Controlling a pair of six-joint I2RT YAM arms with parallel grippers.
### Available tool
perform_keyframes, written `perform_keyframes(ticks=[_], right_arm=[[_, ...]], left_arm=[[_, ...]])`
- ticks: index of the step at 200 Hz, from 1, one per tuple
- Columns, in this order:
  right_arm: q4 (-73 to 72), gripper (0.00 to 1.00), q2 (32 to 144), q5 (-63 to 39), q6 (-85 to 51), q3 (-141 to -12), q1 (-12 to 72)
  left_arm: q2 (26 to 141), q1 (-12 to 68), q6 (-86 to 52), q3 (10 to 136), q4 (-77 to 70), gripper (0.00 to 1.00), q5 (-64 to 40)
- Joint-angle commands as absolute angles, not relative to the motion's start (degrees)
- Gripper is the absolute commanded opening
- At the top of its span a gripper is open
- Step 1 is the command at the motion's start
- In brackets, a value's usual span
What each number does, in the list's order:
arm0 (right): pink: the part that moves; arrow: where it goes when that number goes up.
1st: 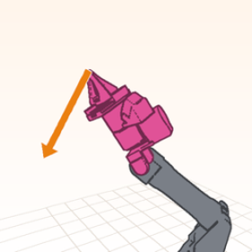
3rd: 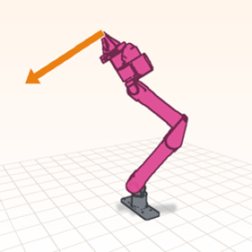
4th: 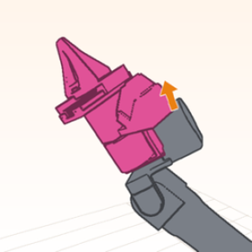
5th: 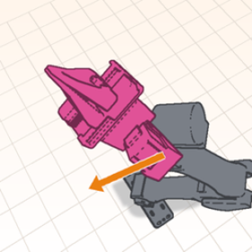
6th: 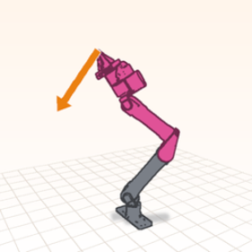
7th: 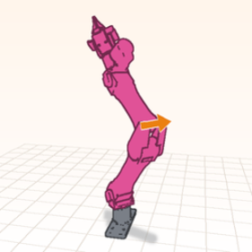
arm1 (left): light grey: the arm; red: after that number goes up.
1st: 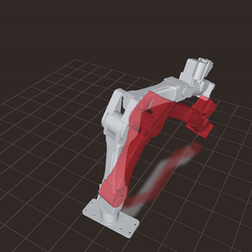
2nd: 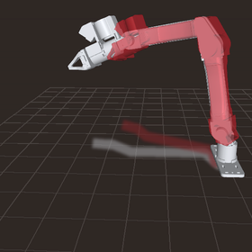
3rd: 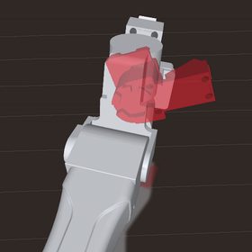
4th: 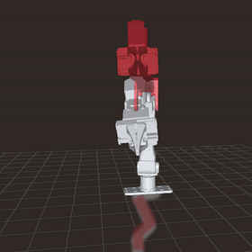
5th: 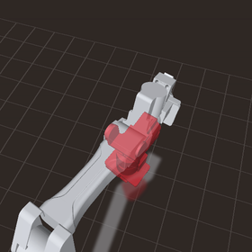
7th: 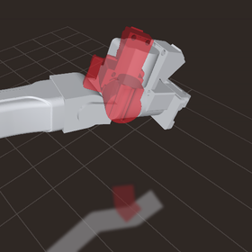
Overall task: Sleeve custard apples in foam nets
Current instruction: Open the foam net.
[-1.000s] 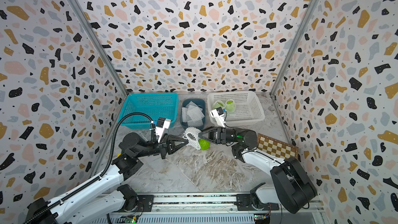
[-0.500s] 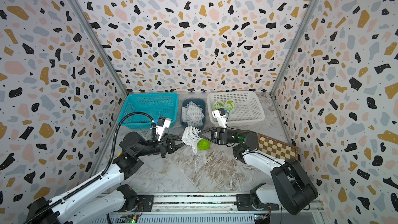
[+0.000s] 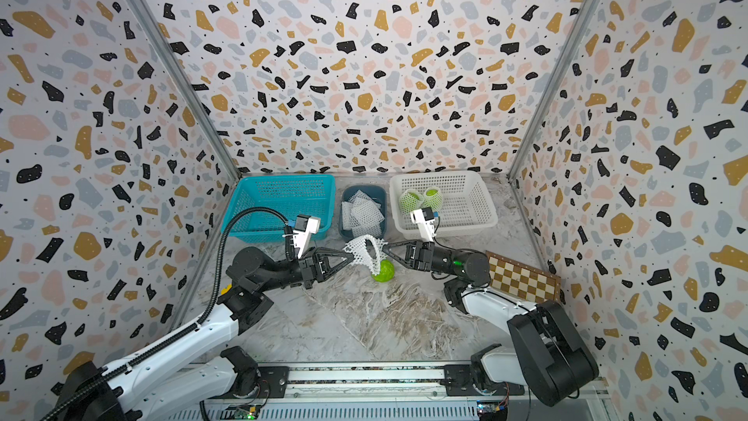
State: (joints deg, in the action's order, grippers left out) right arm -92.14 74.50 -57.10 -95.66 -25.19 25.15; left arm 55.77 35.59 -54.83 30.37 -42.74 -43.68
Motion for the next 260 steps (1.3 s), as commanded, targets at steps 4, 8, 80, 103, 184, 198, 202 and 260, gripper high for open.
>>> perform_keyframes(ticks=[4,8,80,103,184,198,202,260], right_arm=[[-106.9,0.0,74.1,-54.3,-96.4,-23.9,24.2],[-106.9,0.0,74.2,-53.8,-96.5,-23.5,24.0],[-96.3,0.0,74.0,-52.7,-90.7,-20.9,22.3],[-92.3,0.0,73.9,-51.6,-88.4,-19.9,21.6],[-90.0,0.0,79.4,-49.5,-86.2,-16.8,18.4],[-89.5,0.0,80.4,-49.1,-85.3,-16.3,17.9],[-89.4,0.0,80.8,-49.1,-85.0,-16.3,17.8],[-90.5,0.0,86.0,-48.9,-82.9,-15.7,17.0]], left_arm=[[57.9,34.9,-57.7,29.3,-48.7,0.0,-41.5],[58.2,34.8,-57.9,29.3,-48.5,0.0,-41.1],[65.5,33.8,-61.6,29.9,-49.4,0.01,-38.2],[67.8,33.7,-62.5,30.4,-49.5,0.01,-38.2],[75.2,32.7,-65.2,31.5,-50.1,0.0,-38.9],[76.6,32.5,-65.9,31.3,-51.1,0.0,-38.8],[77.2,32.4,-66.0,31.4,-51.2,0.0,-38.8],[84.4,31.8,-68.5,31.6,-56.1,0.0,-40.3]])
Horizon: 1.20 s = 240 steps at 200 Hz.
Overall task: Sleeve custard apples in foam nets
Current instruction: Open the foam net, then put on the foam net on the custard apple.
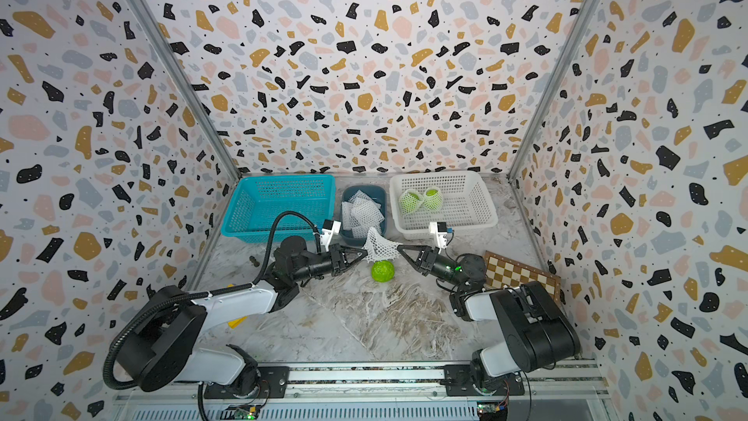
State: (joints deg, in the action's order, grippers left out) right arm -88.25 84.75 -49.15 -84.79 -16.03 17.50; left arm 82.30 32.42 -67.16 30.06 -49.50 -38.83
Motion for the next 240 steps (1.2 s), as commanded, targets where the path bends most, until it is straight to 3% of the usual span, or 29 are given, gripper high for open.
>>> perform_keyframes(ticks=[1,240], right_arm=[[-90.5,0.0,86.2,-48.9,-82.8,-15.7,17.0],[-90.1,0.0,101.4,-47.5,-76.0,-16.6,16.7]], left_arm=[[84.5,31.8,-68.6,31.6,-56.2,0.0,-40.3],[101.8,30.7,-71.6,35.1,-62.9,0.0,-45.6]])
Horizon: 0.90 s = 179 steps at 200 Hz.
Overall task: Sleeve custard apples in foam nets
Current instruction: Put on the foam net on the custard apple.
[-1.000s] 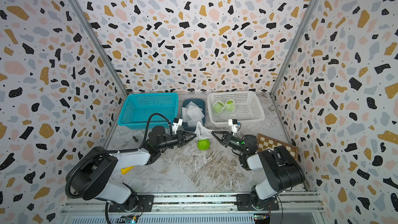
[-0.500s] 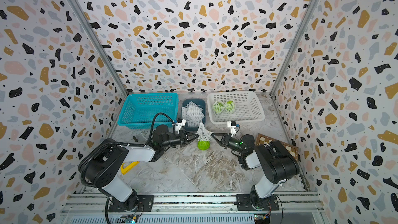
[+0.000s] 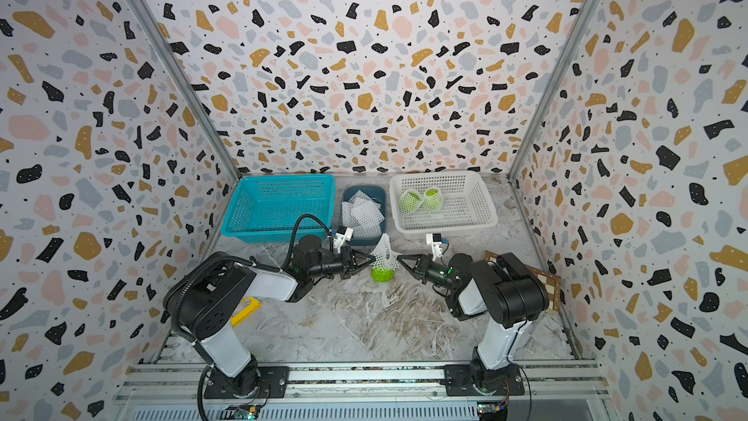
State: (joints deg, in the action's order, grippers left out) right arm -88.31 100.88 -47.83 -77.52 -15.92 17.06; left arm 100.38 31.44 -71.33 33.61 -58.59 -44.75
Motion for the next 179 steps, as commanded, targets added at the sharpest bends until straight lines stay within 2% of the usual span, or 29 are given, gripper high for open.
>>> perform_keyframes(ticks=[1,179], right_arm=[[-90.1,0.0,101.4,-47.5,-76.0,-16.6,16.7],[-89.0,0.0,105.3,-47.7,-75.0,-16.8,15.9]], left_arm=[[101.8,30.7,-71.6,35.1,-62.9,0.0,-45.6],[108.3,30.5,-74.9,36.6,-65.6,0.0,-48.0]])
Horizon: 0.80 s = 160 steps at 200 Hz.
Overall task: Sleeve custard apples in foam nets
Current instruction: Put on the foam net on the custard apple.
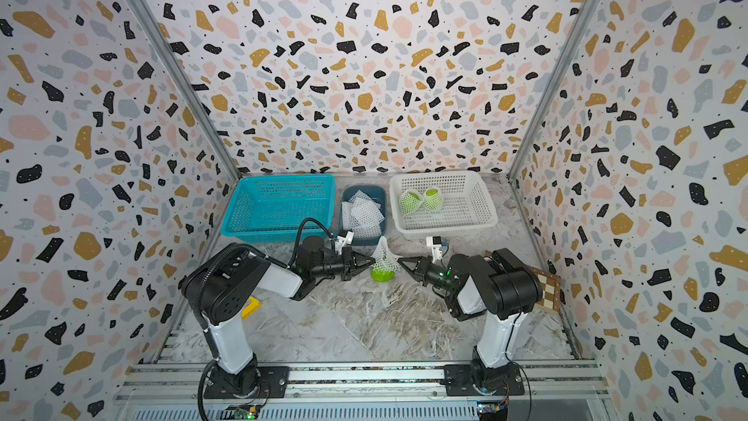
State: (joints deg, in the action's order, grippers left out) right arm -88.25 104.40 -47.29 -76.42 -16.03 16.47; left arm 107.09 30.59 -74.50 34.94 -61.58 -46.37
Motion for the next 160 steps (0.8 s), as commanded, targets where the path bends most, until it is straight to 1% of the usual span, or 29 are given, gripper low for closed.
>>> perform_keyframes(ticks=[1,42,98,160], right_arm=[[-89.0,0.0,105.3,-47.7,-75.0,-16.8,15.9],[-89.5,0.0,106.5,-48.5,-75.3,-16.9,15.8],[-90.0,0.0,107.7,-49.4,-75.2,-16.5,16.4],[-89.9,0.0,108.8,-49.3,-74.5,-16.5,16.9]], left_arm=[[108.3,30.4,-74.9,36.6,-65.7,0.0,-48.0],[109.4,30.5,-75.7,36.7,-66.4,0.0,-48.5],[110.0,30.4,-78.4,34.0,-71.5,0.0,-49.2],[111.1,30.4,-78.7,31.8,-73.4,0.0,-49.7]])
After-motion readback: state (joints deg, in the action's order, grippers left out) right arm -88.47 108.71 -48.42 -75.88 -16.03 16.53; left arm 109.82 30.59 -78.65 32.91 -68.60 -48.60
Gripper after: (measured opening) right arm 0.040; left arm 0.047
